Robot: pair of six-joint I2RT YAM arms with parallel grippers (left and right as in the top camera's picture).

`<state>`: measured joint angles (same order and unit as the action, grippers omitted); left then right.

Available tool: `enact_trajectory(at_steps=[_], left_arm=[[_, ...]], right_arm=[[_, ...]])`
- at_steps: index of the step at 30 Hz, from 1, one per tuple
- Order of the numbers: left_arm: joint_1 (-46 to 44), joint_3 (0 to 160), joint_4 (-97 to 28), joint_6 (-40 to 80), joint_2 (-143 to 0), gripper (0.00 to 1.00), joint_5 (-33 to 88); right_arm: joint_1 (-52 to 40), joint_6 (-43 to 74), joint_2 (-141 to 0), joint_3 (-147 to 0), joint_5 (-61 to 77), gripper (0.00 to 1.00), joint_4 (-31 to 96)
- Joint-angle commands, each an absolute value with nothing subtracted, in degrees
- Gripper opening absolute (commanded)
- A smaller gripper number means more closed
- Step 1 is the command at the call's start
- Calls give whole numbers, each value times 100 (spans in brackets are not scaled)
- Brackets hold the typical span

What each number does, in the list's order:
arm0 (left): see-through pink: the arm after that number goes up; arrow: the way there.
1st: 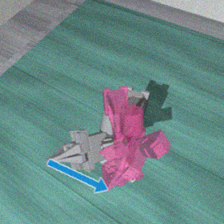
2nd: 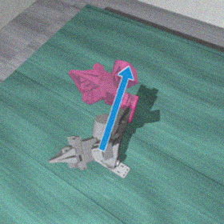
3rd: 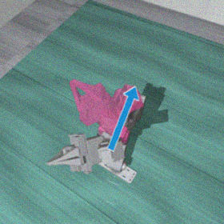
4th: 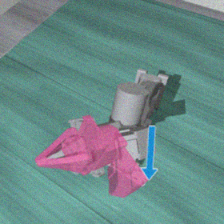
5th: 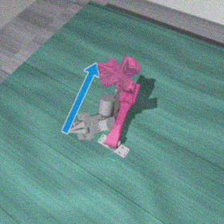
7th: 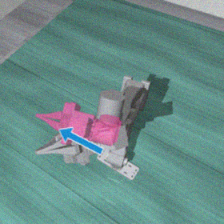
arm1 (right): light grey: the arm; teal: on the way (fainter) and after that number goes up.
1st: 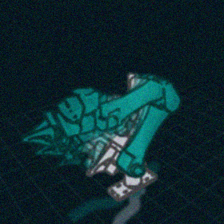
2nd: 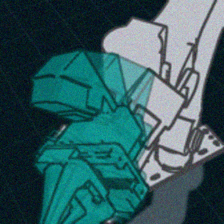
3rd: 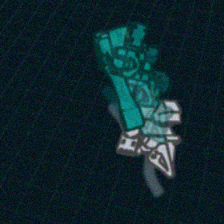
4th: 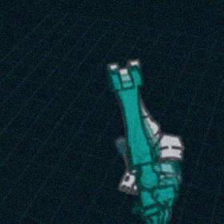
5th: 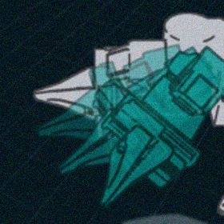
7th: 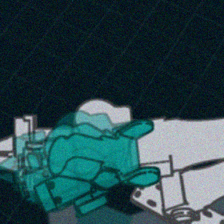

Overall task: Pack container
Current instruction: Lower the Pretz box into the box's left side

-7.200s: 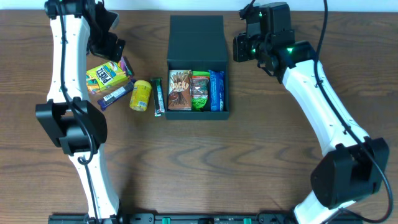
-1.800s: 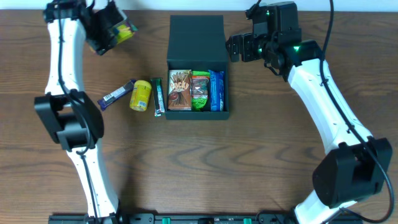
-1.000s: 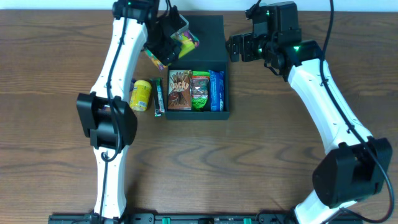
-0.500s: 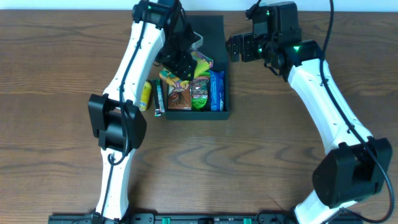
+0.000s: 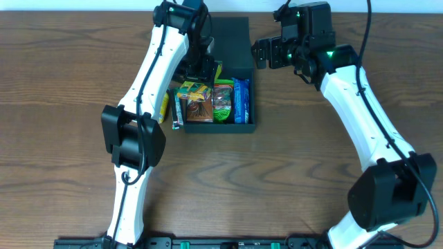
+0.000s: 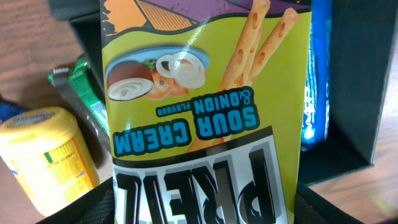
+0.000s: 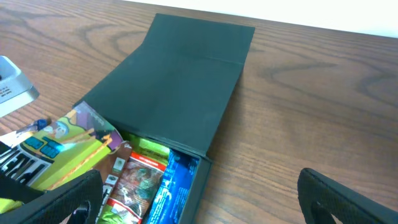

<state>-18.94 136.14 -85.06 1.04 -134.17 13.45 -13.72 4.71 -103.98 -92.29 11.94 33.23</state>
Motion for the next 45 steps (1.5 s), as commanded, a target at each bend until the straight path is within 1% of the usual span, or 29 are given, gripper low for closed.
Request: enact_trajectory(at_steps=[1,3,17,18,19,22,25,26,35,36,40,41,42,43,45], left_arm=[[-1896,13773,-8567,792,-13275,72,1179],[-1920,13773,-8606,1039,-13275,72,1094],[-2220,13771,-8829,1616,-13284,72,569],[-2220,13771,-8809,1728,-13286,77,530],[-2220,13771,-8785,1831,-13284,85,484],[-2220,13771,-8757,1953,-13284,98,360],[-2211,13771,-8683,1953,-13284,98,360],[-2211,13773,-8637,1951,-13284,96,362],[-2187,13780,-8287,1927,-13166,96,252],[-2178,13780,-8272,1918,-13120,100,252],[-2185,13769,-8379,1826,-13126,30,259],[-2200,13769,-8401,1824,-13133,19,276],[-2217,13769,-8427,1824,-13137,11,276],[-2248,13769,-8477,1820,-13146,6,272],[-2285,13767,-8549,1820,-13159,6,255]], right_arm=[[-1343,419,-10350,-9282,1184,99,3323],[-1343,419,-10350,-9279,1184,99,3326],[-1343,419,-10350,-9279,1184,99,3323],[-1343,419,-10350,-9282,1184,99,3326],[-1343,419,-10350,-9279,1184,99,3323],[-1343,419,-10350,-9282,1184,99,3323],[-1343,419,-10350,-9282,1184,99,3323],[-1343,419,-10350,-9282,1184,99,3326],[-1343,419,-10350,-9282,1184,99,3323],[-1343,419,-10350,-9282,1184,99,3323],[-1343,419,-10350,-9282,1184,99,3323],[-1343,419,-10350,-9282,1184,99,3323],[-1343,419,-10350,-9279,1184,99,3326],[-1343,419,-10350,-9279,1184,99,3323],[-1343,419,-10350,-9279,1184,99,3323]])
